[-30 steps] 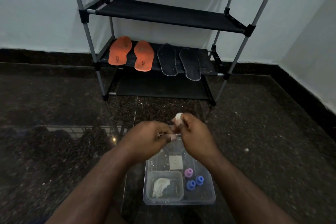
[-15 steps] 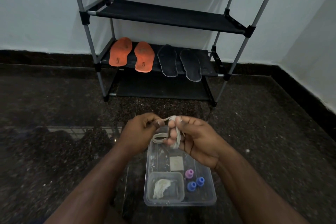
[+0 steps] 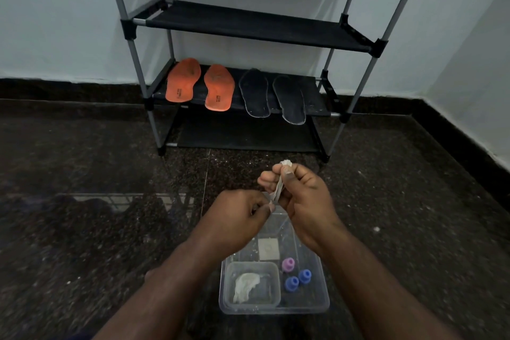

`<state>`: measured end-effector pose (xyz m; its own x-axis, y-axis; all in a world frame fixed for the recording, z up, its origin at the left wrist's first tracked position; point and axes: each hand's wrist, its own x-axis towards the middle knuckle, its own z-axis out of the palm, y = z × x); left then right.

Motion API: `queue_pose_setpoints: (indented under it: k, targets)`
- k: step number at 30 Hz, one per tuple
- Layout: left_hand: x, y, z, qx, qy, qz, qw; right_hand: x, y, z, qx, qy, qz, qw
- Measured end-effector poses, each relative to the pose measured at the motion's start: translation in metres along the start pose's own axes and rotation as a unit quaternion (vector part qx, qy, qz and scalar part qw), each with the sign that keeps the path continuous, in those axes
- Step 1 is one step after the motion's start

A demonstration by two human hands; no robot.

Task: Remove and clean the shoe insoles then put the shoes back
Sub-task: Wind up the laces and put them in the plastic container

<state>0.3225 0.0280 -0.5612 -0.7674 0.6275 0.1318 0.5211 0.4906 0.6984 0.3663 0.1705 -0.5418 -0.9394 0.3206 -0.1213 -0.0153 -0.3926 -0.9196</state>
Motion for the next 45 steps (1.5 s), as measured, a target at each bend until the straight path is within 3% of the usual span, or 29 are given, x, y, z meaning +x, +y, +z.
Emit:
queue_pose_setpoints:
  k: [4,8,21,36,45]
  targets:
    - [-0.001,0.007,0.0,-0.039,0.104,-0.009,0.994,-0.003,0.001,0.003,-0.006,0.002,0.019,1.0]
    - [-0.003,0.012,0.005,-0.113,0.148,-0.063,0.98,-0.004,0.007,0.006,0.014,0.01,0.03,0.999]
    - [0.0,0.01,0.004,-0.129,0.122,-0.132,0.975,-0.013,0.028,0.016,-0.049,0.002,0.003,0.999]
    - [0.001,0.0,0.005,-0.092,0.147,-0.096,0.98,-0.017,0.029,0.018,-0.177,-0.045,-0.077,0.98]
    - [0.002,-0.017,0.003,-0.091,0.183,-0.101,0.974,-0.015,0.025,0.013,-0.287,-0.043,-0.024,0.957]
